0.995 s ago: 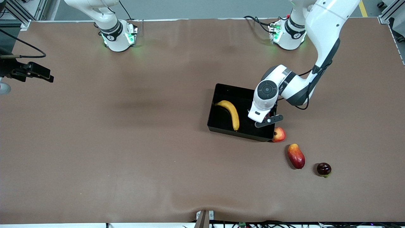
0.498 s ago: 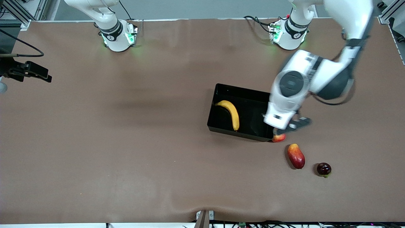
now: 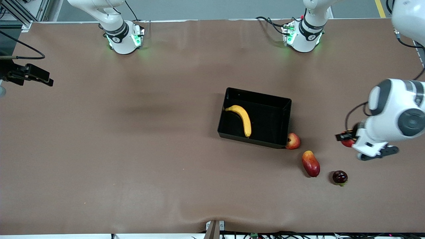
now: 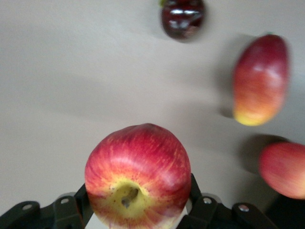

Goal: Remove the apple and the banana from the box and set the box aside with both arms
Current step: 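Carry the apple out of the tray and lower it beside the plum, then open the left gripper to release the apple on the table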

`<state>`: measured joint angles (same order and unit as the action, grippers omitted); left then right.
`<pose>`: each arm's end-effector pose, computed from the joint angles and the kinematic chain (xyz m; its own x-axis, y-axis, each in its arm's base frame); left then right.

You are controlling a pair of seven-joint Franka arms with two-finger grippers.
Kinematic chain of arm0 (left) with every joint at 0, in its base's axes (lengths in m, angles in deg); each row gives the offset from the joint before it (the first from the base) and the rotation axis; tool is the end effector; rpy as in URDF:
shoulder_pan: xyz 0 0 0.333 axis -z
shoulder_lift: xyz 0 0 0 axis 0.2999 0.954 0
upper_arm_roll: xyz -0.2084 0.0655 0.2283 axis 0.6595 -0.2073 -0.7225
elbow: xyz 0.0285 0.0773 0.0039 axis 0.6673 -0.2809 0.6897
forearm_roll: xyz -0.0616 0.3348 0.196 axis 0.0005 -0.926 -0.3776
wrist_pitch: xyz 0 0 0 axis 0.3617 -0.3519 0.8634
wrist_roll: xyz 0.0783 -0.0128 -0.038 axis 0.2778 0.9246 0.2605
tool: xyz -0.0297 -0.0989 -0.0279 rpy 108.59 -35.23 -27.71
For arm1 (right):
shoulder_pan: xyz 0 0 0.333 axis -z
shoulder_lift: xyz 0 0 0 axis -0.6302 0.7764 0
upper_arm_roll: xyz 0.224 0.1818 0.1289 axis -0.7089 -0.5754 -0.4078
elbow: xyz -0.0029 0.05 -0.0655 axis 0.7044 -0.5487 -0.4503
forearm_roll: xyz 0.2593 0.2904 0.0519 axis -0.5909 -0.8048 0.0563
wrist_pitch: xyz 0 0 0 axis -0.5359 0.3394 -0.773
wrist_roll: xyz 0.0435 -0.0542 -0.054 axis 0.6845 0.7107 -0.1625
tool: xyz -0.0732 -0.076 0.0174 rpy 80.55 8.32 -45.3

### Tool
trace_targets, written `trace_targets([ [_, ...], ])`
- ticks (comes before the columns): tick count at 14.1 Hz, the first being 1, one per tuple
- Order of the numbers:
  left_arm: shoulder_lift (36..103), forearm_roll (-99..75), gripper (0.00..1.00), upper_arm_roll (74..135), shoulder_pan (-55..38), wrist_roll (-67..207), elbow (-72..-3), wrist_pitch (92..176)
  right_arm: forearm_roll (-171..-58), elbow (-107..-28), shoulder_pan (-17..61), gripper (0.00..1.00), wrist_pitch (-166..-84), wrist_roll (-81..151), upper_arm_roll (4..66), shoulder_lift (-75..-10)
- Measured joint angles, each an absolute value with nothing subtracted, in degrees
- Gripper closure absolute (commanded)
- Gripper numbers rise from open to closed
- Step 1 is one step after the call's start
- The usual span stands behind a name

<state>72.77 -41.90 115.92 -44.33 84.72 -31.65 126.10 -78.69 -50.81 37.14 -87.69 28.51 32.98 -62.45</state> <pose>0.6544 0.0319 0.3395 0.9685 0.2110 -0.1326 0.1927 -0.9714 -0.1386 0.5509 -0.0108 0.6415 0.9910 -0.0481 -0.1246 -0.0501 -0.9987 -0.0131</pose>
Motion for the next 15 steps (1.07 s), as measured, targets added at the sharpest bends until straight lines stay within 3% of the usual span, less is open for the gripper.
trace_targets([
  [6, 83.7, -50.1, 0.97, 115.4, -54.0, 72.3, -32.9, 141.7, -78.7, -50.7, 37.1, 0.0, -87.7, 28.5, 33.0, -62.5],
  [8, 86.8, -52.2, 0.23, 115.4, -55.1, 71.8, -32.8, 144.7, -78.7, -50.7, 37.1, 0.0, -87.7, 28.5, 33.0, -62.5],
  [9, 87.1, -52.3, 0.0, 115.5, -55.1, 71.8, -32.8, 144.8, -78.7, -50.7, 37.1, 0.0, -87.7, 28.5, 33.0, -62.5],
  [15, 82.6, -51.9, 0.0, 119.9, -55.5, 71.7, -33.3, 142.4, -78.7, -50.6, 37.2, 0.0, -87.7, 28.5, 33.0, -62.5],
])
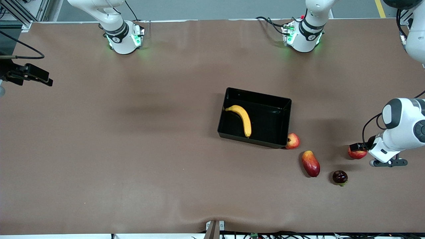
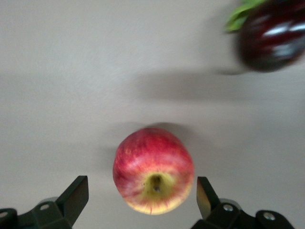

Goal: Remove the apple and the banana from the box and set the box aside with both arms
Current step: 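Open the left gripper to release the apple on the table, then move the left gripper into the tray and grasp the yellow banana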

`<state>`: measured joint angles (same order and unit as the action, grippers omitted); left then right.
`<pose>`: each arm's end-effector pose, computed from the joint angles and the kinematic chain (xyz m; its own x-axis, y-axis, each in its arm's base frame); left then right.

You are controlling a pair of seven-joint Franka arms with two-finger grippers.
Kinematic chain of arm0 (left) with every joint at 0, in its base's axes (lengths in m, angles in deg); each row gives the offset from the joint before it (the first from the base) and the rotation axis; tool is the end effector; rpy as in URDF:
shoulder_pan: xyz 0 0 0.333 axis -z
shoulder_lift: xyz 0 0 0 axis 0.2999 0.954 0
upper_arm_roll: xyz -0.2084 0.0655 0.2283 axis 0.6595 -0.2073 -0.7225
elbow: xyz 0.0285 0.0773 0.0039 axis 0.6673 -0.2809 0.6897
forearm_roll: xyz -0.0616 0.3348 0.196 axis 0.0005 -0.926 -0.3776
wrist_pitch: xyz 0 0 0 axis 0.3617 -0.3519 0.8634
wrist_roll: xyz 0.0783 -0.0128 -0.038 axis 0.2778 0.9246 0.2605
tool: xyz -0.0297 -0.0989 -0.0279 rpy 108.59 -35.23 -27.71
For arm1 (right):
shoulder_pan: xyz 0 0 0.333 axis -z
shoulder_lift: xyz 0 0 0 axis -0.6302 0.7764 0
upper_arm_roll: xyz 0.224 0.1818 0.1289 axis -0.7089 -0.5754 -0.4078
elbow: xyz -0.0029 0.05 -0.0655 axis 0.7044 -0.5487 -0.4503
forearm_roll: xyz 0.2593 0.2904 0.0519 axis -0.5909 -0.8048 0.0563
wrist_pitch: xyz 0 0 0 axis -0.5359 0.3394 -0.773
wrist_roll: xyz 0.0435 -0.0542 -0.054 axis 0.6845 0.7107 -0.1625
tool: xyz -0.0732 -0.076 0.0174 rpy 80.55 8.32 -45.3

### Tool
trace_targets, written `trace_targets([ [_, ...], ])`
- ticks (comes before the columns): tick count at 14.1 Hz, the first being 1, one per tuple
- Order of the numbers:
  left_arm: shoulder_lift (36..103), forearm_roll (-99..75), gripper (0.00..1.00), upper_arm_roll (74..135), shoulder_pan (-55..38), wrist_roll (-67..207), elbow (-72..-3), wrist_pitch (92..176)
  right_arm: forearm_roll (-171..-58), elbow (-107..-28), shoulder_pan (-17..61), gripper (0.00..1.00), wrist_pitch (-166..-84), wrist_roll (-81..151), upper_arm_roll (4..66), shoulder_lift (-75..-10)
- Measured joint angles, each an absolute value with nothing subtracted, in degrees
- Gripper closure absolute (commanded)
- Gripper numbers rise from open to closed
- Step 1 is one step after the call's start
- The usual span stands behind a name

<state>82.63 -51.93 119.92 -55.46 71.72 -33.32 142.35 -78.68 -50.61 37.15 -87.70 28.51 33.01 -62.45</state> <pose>0.6664 0.1157 0.2579 0.9998 -0.0051 -0.0175 -0.0065 -0.9967 -0.0803 0.5509 -0.0112 0.6431 0.9915 -0.0488 -0.1209 -0.0507 -0.9986 -0.0129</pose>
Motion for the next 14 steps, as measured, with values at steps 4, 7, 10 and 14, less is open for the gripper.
trace_targets([
  [4, 74.3, -46.3, 0.0, 129.0, -55.3, 73.6, -36.1, 133.5, -78.7, -50.6, 37.2, 0.0, -87.7, 28.5, 33.0, -62.5],
  [7, 72.2, -44.1, 0.0, 136.3, -55.2, 81.6, -37.5, 128.9, -78.7, -50.5, 37.2, 0.0, -87.7, 28.5, 33.0, -62.5],
  [10, 72.5, -43.9, 0.0, 141.8, -51.3, 95.2, -39.4, 128.4, -78.7, -50.5, 37.2, 0.0, -87.7, 28.5, 33.0, -62.5],
  [14, 75.6, -45.2, 0.0, 141.8, -37.7, 110.5, -40.4, 131.4, -78.7, -50.5, 37.2, 0.0, -87.7, 28.5, 33.0, -62.5],
])
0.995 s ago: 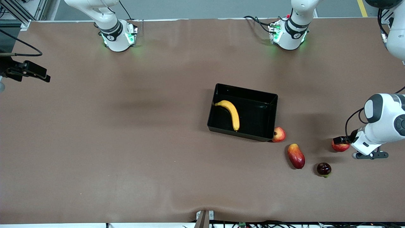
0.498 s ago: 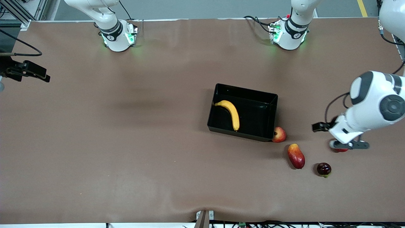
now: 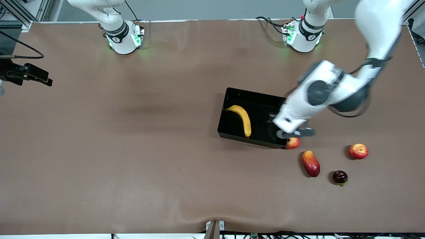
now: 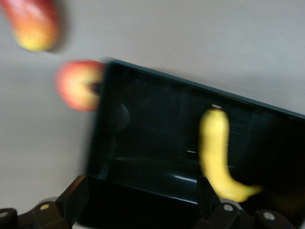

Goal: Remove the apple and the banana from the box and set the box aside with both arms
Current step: 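Move the left gripper into the tray and grasp the yellow banana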

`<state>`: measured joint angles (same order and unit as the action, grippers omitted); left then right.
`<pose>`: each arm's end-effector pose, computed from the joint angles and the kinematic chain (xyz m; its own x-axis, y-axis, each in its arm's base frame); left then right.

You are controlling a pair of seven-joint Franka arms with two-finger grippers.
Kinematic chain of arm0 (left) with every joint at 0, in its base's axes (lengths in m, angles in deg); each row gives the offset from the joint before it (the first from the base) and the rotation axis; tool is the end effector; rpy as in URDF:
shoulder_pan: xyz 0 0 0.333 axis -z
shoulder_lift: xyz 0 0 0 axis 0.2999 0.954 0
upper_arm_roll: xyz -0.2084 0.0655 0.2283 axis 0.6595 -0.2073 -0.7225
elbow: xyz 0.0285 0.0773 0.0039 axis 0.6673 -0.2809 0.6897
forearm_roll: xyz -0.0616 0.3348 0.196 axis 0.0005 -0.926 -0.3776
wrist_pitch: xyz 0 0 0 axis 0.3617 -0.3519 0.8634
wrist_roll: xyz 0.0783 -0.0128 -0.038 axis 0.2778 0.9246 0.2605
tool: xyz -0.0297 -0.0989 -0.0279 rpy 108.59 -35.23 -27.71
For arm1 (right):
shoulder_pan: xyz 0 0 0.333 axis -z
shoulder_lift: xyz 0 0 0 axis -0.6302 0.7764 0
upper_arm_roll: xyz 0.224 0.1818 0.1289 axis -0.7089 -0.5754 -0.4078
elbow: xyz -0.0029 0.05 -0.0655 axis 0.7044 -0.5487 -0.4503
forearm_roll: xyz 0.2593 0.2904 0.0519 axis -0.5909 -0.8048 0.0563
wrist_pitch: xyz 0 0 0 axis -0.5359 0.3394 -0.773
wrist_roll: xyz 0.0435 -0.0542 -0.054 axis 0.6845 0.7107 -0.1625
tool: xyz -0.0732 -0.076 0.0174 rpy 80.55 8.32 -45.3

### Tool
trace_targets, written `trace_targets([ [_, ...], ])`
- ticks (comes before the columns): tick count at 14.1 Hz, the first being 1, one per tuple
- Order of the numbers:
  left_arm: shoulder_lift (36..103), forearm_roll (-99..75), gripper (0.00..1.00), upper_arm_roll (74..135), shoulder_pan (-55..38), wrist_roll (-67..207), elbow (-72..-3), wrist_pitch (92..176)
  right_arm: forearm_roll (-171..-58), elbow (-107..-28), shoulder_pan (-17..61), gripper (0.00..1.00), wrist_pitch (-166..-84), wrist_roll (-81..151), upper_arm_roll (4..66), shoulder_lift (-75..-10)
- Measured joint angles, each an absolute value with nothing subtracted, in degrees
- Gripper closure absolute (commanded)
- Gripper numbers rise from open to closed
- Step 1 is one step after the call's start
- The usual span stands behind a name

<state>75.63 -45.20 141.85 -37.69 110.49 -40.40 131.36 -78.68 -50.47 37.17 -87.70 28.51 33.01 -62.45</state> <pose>0.5546 -0.2943 0.3435 0.9920 0.0565 -0.1129 0.0564 -0.9984 -0.0036 0.5509 -0.0114 0.6442 0.9917 -0.0491 -0.1185 -0.0510 -0.9986 -0.0130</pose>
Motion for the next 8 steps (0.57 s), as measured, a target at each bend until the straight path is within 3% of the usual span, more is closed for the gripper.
trace_targets([
  [3, 80.4, -53.7, 0.0, 141.0, -31.8, 119.1, -42.4, 135.5, -78.7, -50.4, 37.2, 0.0, -87.7, 28.5, 33.0, -62.5],
  [8, 88.7, -62.6, 0.0, 140.1, -31.0, 122.9, -45.8, 145.3, -78.7, -50.4, 37.2, 0.0, -87.7, 28.5, 33.0, -62.5],
])
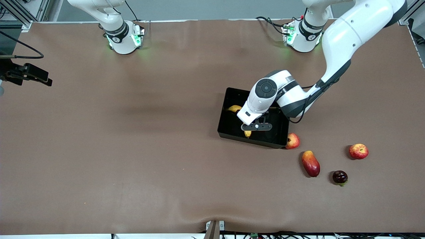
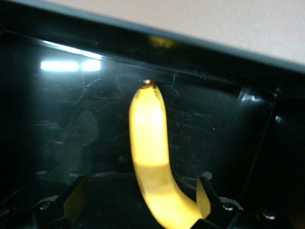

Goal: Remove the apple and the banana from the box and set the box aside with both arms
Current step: 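Move the left gripper into the tray and grasp the yellow banana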

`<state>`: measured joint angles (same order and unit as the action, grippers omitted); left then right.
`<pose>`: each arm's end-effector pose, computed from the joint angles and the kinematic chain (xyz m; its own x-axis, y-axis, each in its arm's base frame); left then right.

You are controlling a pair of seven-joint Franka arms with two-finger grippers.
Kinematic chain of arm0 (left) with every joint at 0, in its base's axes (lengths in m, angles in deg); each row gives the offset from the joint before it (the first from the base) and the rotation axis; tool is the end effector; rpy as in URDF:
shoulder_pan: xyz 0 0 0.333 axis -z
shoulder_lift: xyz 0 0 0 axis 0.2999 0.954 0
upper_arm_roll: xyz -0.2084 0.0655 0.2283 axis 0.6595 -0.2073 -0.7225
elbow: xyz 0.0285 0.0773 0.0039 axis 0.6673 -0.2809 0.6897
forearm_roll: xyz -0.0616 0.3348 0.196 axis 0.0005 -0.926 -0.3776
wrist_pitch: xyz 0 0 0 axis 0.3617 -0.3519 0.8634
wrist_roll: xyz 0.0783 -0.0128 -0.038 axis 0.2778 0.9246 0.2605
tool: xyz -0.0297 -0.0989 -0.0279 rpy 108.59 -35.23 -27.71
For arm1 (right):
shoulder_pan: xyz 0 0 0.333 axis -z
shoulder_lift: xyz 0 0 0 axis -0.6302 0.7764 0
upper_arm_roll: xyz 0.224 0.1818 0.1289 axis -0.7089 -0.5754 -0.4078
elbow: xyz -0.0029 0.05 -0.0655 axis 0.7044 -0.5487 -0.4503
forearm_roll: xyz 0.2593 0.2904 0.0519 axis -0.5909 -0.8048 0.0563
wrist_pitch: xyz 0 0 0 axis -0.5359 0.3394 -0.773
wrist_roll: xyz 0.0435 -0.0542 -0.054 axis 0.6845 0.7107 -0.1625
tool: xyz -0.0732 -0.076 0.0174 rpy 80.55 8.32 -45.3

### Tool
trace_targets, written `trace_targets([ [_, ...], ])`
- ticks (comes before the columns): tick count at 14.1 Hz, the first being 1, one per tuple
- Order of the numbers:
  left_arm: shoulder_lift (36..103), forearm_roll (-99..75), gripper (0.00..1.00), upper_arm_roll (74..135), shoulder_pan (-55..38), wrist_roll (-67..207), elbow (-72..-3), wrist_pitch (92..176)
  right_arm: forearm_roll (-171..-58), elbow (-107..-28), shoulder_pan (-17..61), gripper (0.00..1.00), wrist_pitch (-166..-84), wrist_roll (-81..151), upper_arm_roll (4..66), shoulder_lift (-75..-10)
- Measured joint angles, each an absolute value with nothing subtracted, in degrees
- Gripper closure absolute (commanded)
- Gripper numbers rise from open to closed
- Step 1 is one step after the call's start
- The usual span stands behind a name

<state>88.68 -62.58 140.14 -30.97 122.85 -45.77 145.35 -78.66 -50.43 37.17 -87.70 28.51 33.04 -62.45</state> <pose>0.5071 -0.3610 0.2249 0.9983 -0.0227 -0.0529 -0.0210 -0.9993 0.0318 0.5509 -0.0117 0.6445 0.9918 -0.0497 -0.1178 -0.0516 -0.9986 -0.0126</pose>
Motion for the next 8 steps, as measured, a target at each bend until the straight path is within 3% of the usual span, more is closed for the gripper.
trace_targets([
  [4, 90.4, -64.5, 0.0, 134.9, -24.7, 123.1, -45.8, 147.5, -78.7, -50.4, 37.2, 0.0, -87.7, 28.5, 33.0, -62.5],
  [5, 90.5, -64.5, 0.07, 133.5, -22.7, 124.0, -45.8, 148.6, -78.7, -50.4, 37.2, 0.0, -87.7, 28.5, 33.0, -62.5],
  [7, 90.7, -64.5, 0.42, 131.9, -20.1, 125.3, -45.8, 149.6, -78.7, -50.4, 37.2, 0.0, -87.7, 28.5, 33.0, -62.4],
  [8, 90.7, -64.5, 0.67, 131.6, -19.7, 125.5, -45.8, 149.7, -78.7, -50.4, 37.1, 0.0, -87.7, 28.5, 33.0, -62.3],
])
